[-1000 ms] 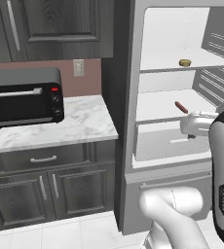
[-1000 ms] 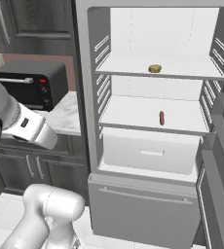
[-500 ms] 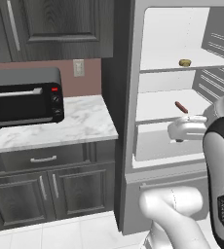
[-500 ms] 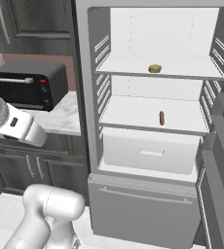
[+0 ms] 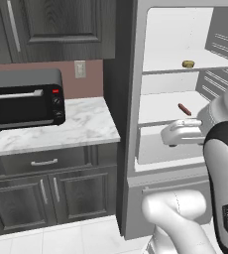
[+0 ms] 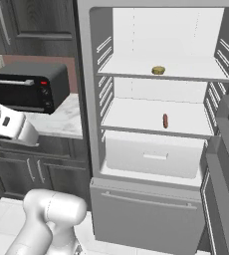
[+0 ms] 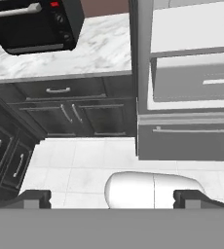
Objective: Retrieve the sausage and cheese from the fridge and place them on the cutting board on the counter.
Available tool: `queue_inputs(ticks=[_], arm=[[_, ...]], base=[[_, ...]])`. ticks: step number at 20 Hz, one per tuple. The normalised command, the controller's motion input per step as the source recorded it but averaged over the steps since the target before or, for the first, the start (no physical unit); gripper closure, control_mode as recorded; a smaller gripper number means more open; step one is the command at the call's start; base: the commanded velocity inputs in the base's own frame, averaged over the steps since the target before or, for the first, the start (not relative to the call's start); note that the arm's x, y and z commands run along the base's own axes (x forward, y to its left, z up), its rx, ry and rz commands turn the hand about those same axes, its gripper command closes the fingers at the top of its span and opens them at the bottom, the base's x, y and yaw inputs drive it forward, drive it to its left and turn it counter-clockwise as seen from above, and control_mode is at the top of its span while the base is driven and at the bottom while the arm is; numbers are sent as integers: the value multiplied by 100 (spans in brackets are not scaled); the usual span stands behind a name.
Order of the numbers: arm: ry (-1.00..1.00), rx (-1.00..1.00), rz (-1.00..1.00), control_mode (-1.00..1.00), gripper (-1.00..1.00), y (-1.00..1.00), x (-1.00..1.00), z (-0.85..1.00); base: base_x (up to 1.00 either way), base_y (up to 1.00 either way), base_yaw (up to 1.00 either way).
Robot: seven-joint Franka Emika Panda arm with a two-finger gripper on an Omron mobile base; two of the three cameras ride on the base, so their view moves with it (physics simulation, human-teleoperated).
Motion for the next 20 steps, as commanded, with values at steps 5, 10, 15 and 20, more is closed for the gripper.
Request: queue_inputs(ticks=[5,10,15,20], arm=[[0,0,1,-100,-100,5,0,22],[0,0,-1,100,-100,-3,-4,19],[0,0,0,100,-100,0,0,0],[0,0,0,100,-100,0,0,0]], base=[[0,0,0],[-1,-3,-1],[-2,-24,-5],[3,-37,-6]])
